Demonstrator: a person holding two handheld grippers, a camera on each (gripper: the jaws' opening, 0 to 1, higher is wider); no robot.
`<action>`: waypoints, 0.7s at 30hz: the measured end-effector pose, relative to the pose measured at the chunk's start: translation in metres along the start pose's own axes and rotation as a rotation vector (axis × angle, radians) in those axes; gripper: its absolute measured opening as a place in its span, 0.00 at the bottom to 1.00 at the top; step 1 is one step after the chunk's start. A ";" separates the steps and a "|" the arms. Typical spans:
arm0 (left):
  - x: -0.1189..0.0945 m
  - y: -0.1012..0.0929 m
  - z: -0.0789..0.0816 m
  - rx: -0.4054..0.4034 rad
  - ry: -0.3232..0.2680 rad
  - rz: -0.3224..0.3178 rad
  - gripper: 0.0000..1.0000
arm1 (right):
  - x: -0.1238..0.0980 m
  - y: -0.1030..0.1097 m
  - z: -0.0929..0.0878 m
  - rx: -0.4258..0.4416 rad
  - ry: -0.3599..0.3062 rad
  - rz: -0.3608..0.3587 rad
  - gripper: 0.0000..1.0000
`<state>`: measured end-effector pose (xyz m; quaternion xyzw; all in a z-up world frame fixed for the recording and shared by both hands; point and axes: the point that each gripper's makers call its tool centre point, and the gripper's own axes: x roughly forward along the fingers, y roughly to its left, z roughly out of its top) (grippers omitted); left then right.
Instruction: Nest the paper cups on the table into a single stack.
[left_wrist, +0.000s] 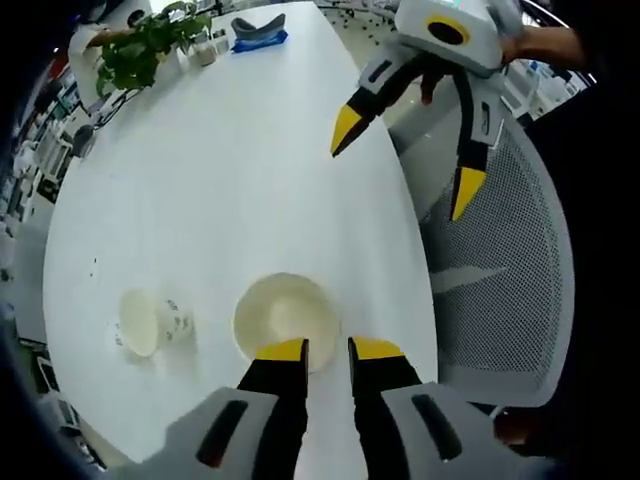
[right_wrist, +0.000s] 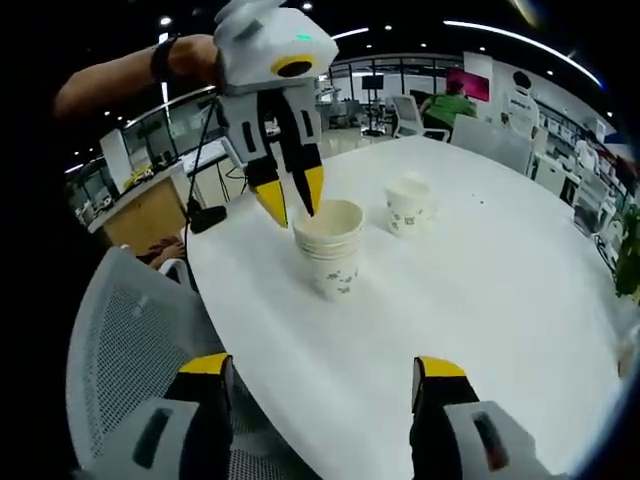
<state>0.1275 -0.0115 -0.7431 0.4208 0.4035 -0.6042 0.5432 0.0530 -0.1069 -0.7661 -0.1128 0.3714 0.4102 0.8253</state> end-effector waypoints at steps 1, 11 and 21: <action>-0.002 -0.001 0.000 -0.015 -0.012 0.004 0.23 | 0.000 -0.001 0.000 0.000 -0.001 -0.001 0.74; -0.021 -0.002 -0.011 -0.207 -0.214 0.149 0.36 | 0.000 -0.013 0.014 0.048 -0.042 -0.017 0.72; -0.037 0.007 -0.042 -0.537 -0.442 0.258 0.46 | 0.007 -0.019 0.020 0.054 -0.061 -0.022 0.72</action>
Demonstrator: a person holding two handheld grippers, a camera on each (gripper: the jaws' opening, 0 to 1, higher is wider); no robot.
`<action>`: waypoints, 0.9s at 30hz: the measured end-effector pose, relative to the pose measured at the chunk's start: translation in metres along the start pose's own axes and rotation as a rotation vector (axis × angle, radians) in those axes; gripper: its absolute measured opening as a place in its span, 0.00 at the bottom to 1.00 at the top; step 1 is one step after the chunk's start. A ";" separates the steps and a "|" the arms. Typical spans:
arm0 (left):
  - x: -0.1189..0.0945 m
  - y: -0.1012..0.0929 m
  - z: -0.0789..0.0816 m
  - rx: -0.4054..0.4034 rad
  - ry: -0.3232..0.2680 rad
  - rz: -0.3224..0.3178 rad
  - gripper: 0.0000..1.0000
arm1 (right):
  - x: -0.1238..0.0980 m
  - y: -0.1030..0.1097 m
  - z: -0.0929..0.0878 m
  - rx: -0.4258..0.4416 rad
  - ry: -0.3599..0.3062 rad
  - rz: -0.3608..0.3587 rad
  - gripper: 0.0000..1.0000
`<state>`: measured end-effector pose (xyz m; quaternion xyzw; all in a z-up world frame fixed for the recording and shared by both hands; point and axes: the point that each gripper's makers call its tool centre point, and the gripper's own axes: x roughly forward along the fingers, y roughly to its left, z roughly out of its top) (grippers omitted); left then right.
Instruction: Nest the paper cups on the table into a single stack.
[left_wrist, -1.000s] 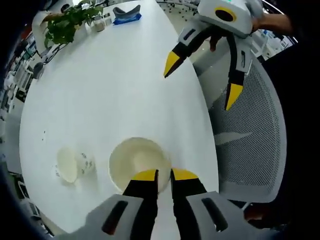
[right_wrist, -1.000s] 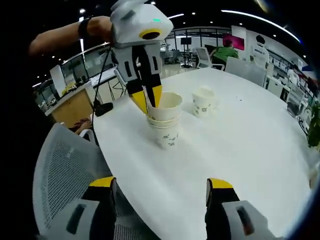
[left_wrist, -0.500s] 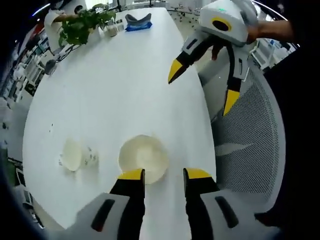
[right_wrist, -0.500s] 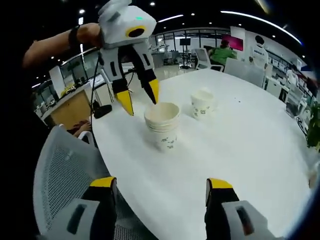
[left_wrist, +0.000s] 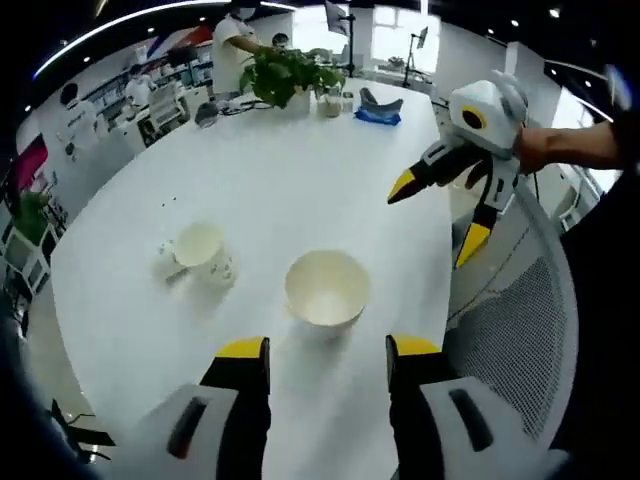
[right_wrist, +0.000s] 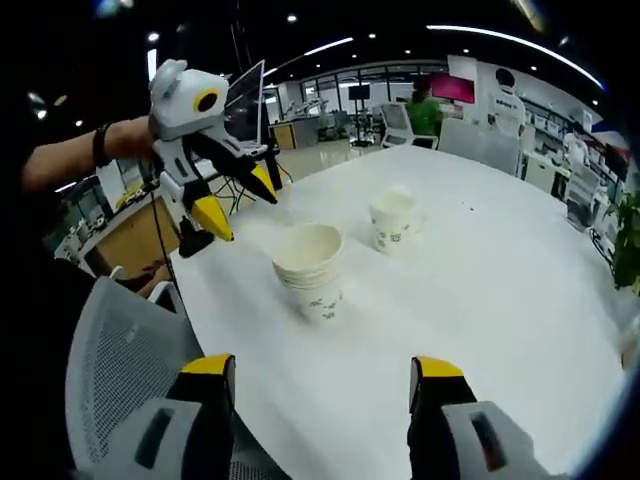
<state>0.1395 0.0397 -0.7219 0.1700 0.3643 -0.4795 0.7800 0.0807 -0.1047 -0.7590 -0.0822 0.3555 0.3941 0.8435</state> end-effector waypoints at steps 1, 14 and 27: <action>-0.003 0.006 0.000 -0.040 -0.026 0.011 0.46 | 0.000 0.001 -0.001 0.000 0.002 0.001 0.72; -0.013 0.043 0.017 -0.066 -0.102 0.099 0.40 | -0.003 0.002 -0.004 0.020 0.016 -0.019 0.71; 0.052 0.086 0.058 0.140 0.041 0.049 0.38 | 0.001 0.012 -0.003 0.084 -0.007 -0.056 0.72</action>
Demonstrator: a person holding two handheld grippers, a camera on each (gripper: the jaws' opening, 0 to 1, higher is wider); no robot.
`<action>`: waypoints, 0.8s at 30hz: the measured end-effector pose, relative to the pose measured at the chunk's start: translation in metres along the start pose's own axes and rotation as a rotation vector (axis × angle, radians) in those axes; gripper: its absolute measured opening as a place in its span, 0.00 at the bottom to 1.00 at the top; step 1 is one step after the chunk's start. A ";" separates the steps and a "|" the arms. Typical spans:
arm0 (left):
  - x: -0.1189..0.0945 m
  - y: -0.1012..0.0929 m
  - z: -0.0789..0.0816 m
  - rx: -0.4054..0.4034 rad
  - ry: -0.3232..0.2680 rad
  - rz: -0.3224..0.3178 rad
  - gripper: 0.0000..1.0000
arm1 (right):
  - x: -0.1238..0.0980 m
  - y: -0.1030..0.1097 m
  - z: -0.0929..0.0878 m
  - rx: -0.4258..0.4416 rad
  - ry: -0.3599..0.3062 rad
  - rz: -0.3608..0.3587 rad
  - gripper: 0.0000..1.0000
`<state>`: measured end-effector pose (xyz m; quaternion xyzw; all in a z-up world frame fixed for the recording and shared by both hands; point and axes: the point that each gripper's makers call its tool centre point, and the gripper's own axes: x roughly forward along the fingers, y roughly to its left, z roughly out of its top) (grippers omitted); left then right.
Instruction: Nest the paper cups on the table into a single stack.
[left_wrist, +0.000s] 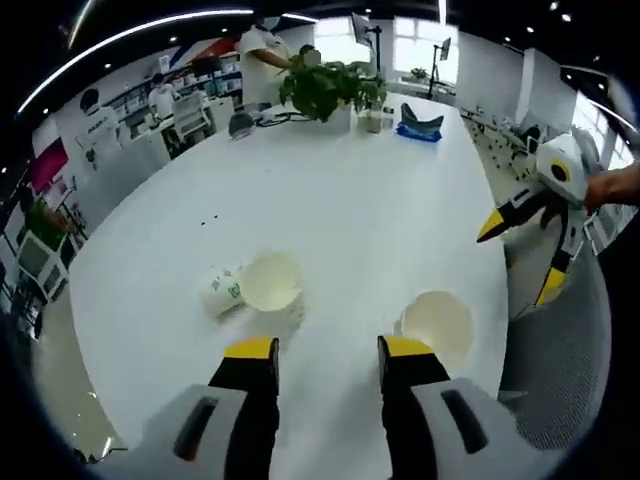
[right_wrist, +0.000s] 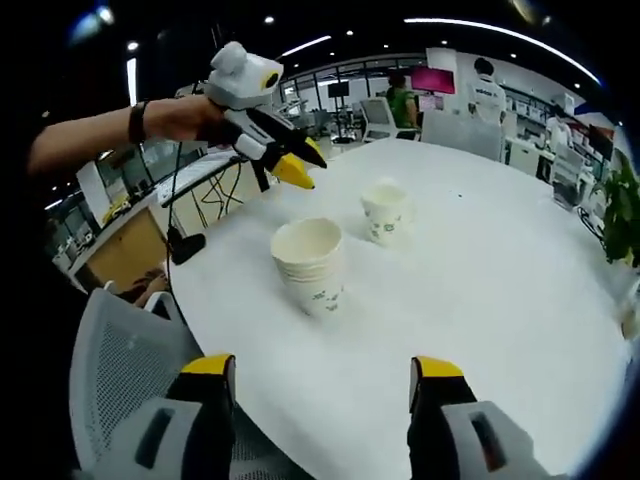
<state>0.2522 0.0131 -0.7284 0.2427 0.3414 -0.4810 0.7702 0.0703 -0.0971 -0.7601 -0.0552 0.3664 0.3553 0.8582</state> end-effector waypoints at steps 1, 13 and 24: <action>0.009 0.004 0.001 0.026 0.023 -0.006 0.38 | 0.001 0.003 0.003 0.002 -0.004 -0.003 0.72; 0.075 0.013 0.006 0.073 0.144 -0.090 0.36 | -0.001 -0.005 0.011 0.064 -0.035 -0.031 0.73; 0.116 0.023 -0.019 0.008 0.258 -0.061 0.09 | -0.003 -0.007 -0.004 0.107 -0.013 -0.042 0.72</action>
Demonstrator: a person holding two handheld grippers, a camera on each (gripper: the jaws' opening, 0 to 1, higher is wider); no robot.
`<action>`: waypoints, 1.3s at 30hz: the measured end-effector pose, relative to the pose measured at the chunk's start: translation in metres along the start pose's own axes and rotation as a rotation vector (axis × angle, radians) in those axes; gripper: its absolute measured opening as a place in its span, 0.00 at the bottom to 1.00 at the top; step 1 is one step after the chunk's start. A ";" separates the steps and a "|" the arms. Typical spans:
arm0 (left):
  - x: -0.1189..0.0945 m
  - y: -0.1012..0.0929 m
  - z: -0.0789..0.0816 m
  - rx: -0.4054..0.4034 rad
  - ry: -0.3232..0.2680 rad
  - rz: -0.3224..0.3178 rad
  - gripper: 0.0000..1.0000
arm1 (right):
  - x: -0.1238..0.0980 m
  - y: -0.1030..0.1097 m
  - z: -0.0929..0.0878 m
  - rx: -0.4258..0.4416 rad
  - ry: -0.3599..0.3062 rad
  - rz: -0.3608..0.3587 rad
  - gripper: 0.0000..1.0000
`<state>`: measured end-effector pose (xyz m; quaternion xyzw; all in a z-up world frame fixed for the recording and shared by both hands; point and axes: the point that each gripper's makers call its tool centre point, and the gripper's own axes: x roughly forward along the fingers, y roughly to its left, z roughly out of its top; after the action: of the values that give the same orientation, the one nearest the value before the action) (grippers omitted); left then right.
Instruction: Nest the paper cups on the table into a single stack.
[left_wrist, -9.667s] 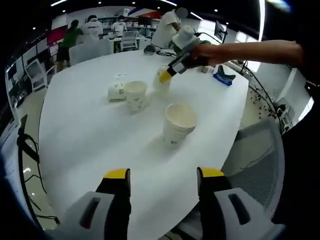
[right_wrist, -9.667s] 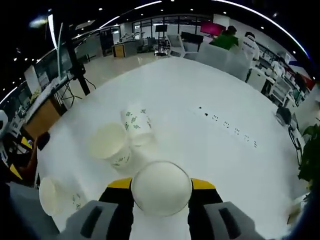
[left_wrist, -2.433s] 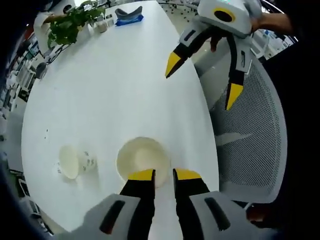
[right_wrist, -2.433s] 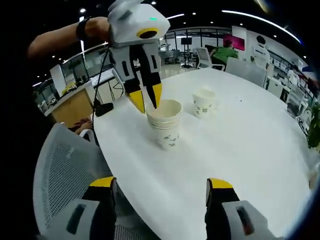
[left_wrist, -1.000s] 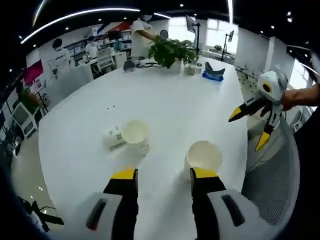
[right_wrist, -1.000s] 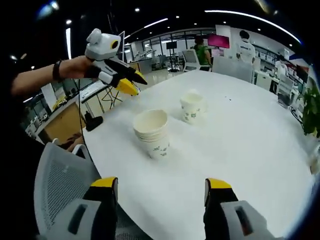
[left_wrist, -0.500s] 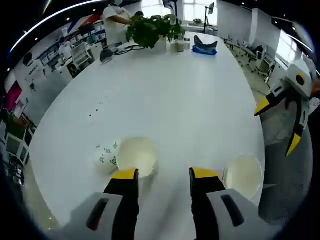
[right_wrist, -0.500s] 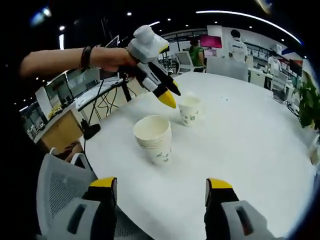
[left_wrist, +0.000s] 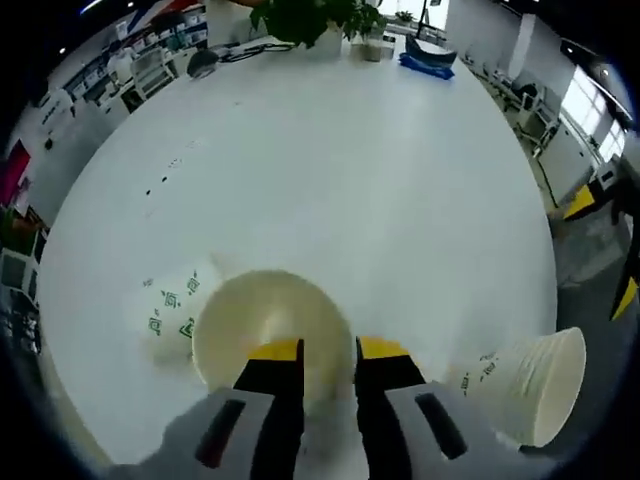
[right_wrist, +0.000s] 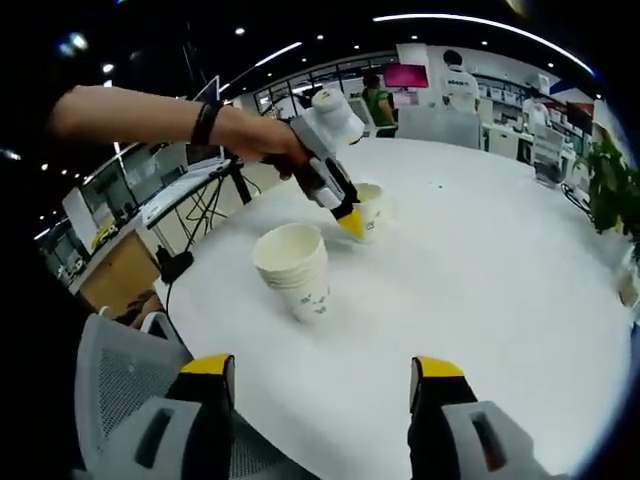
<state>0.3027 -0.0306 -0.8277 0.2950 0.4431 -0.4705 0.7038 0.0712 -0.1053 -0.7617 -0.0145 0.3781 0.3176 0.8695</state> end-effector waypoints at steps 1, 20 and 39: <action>0.001 -0.002 -0.001 -0.003 0.001 -0.006 0.05 | 0.000 0.000 -0.001 0.004 0.001 0.000 0.72; -0.044 -0.031 -0.006 0.105 -0.082 -0.047 0.00 | 0.007 -0.006 -0.014 0.042 0.005 -0.002 0.70; -0.133 -0.068 -0.016 0.169 -0.143 -0.023 0.00 | 0.017 0.010 -0.012 0.006 0.005 0.054 0.70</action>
<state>0.2125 0.0098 -0.7149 0.3138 0.3539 -0.5339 0.7009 0.0662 -0.0909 -0.7798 -0.0027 0.3816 0.3397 0.8597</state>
